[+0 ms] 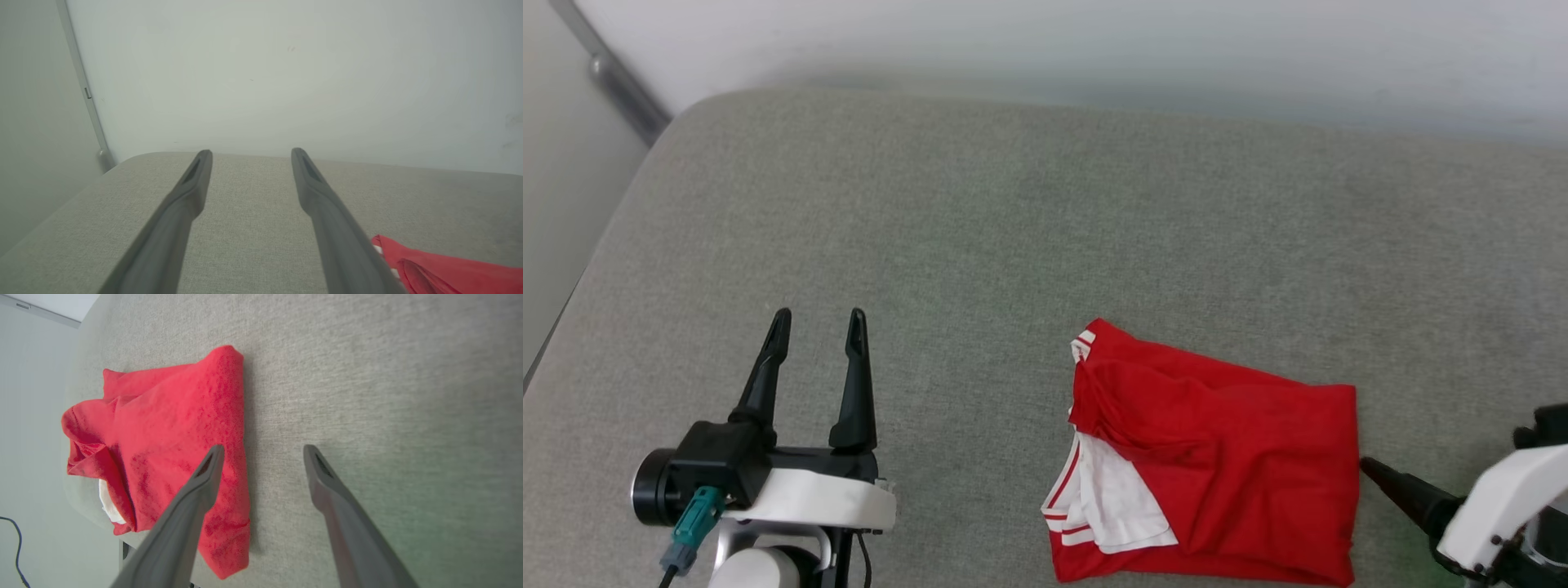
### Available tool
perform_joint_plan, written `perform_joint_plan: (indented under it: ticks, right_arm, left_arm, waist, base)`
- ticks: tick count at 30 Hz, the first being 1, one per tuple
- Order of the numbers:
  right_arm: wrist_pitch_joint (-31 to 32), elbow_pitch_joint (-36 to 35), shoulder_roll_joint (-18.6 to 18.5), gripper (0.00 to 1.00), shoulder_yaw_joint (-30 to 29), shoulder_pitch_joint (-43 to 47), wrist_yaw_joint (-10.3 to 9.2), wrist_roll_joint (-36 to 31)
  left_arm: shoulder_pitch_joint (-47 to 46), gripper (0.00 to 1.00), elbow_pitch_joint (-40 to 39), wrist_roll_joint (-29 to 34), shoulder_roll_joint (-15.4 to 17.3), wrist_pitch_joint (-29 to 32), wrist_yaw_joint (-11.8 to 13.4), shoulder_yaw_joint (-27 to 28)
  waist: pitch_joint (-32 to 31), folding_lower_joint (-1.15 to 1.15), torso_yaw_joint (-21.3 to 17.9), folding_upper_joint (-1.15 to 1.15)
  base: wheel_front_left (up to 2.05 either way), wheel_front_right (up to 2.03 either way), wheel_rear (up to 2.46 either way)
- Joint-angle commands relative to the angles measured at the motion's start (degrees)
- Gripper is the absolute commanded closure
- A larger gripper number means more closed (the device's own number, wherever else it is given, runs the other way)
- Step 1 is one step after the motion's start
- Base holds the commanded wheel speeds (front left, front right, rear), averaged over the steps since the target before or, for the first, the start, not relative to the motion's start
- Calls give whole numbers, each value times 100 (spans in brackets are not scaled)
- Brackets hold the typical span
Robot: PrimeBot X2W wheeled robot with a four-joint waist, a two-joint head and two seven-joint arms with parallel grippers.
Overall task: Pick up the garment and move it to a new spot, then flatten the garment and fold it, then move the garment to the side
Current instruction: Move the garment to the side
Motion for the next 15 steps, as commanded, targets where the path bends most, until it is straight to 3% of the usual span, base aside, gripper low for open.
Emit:
perform_joint_plan:
  ticks: [1, 9, 10, 11, 12, 13, 15]
  right_arm:
    - [7, 102, 44, 0, 65, -165, 0, 108]
    - [499, 1055, 157, 0, 530, -330, -6, 513]
    - [552, 1121, 182, 17, 586, -329, -7, 535]
    - [610, 1181, 213, 54, 646, -322, -7, 565]
    - [660, 1217, 252, 80, 701, -324, -8, 607]
    - [682, 1216, 284, 100, 754, -342, -7, 627]
    - [696, 1193, 293, 100, 802, -408, -6, 671]
  left_arm:
    - [-117, 0, 19, 60, -62, -13, -66, 32]
    - [-290, 0, 154, 245, -265, -13, -357, 239]
    - [-301, 0, 167, 263, -291, -12, -381, 266]
    - [-307, 0, 183, 285, -315, -13, -406, 294]
    - [-314, 0, 199, 300, -335, -13, -435, 320]
    - [-318, 0, 216, 321, -357, -13, -458, 347]
    - [-308, 0, 256, 356, -398, -13, -504, 390]
  waist:
    - [177, 0, 126, 0]
    - [475, 0, 266, 0]
    - [493, 0, 270, 0]
    - [504, 0, 273, 0]
    - [513, 0, 275, 0]
    - [517, 0, 274, 0]
    - [510, 0, 263, 0]
  base:
    - [0, 0, 0]
    - [0, 0, 0]
    - [0, 0, 0]
    - [0, 0, 0]
    - [0, 0, 0]
    - [0, 0, 0]
    - [0, 0, 0]
